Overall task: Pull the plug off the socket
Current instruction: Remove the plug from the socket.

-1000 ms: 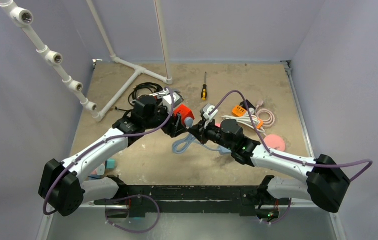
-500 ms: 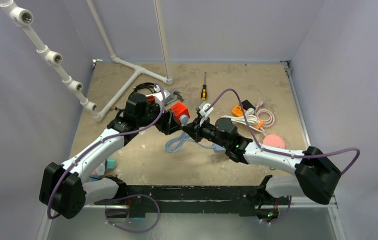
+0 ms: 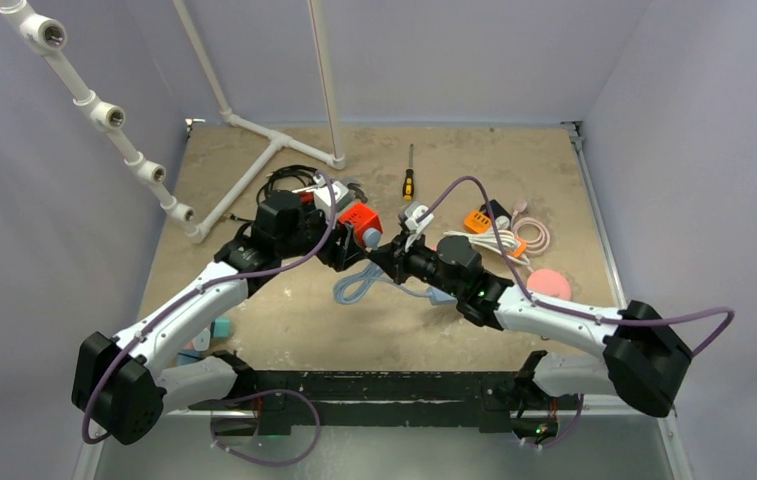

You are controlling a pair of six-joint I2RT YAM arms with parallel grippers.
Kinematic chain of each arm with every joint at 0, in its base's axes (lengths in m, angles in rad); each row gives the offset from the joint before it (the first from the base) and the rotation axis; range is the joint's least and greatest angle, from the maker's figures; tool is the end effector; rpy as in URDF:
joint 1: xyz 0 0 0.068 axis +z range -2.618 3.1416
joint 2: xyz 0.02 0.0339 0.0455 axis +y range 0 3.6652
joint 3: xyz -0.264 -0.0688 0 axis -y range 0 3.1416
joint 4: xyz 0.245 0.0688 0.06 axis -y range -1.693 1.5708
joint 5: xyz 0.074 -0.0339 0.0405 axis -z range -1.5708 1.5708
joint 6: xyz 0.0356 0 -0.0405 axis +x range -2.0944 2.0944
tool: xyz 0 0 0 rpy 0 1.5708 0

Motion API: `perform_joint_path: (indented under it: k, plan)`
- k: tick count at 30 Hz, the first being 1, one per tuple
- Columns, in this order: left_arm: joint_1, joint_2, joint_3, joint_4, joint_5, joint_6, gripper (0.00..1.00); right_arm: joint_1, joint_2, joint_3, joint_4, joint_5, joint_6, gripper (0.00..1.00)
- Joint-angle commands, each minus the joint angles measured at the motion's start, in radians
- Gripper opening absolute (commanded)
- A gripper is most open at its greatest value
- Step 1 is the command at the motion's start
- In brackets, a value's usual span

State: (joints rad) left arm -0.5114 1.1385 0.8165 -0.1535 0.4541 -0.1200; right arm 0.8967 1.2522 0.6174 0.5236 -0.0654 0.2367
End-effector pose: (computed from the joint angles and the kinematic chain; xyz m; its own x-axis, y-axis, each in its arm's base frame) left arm 0.2148 -0.1384 0.2841 -0.4897 0.1515 -0.8586 0.7265 0.6154 -0.3058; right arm 0.1723 0.2194 0.2551 -0.2597 0.0499 -0.9644 -0.7810 0.5765 0.2401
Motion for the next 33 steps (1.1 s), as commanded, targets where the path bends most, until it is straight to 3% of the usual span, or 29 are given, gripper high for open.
perform_joint_path:
  k: [1, 9, 24, 30, 33]
  plan:
    - [-0.041, 0.006, 0.061, -0.062, -0.332, 0.099, 0.00, 0.007, -0.149, 0.001, 0.105, -0.012, -0.002, 0.00]
    - [-0.045, -0.010, 0.057, -0.061, -0.377, 0.102, 0.00, 0.007, -0.184, -0.008, 0.081, 0.029, -0.025, 0.00]
    - [0.042, -0.033, 0.034, 0.097, 0.216, -0.004, 0.00, 0.007, 0.035, -0.020, 0.170, 0.088, 0.042, 0.00]
    - [0.044, -0.038, 0.020, 0.137, 0.275, -0.028, 0.00, 0.007, 0.079, -0.004, 0.161, 0.113, 0.044, 0.00]
    - [0.044, -0.032, 0.031, 0.098, 0.206, -0.004, 0.00, 0.007, 0.066, -0.003, 0.152, 0.117, 0.042, 0.00]
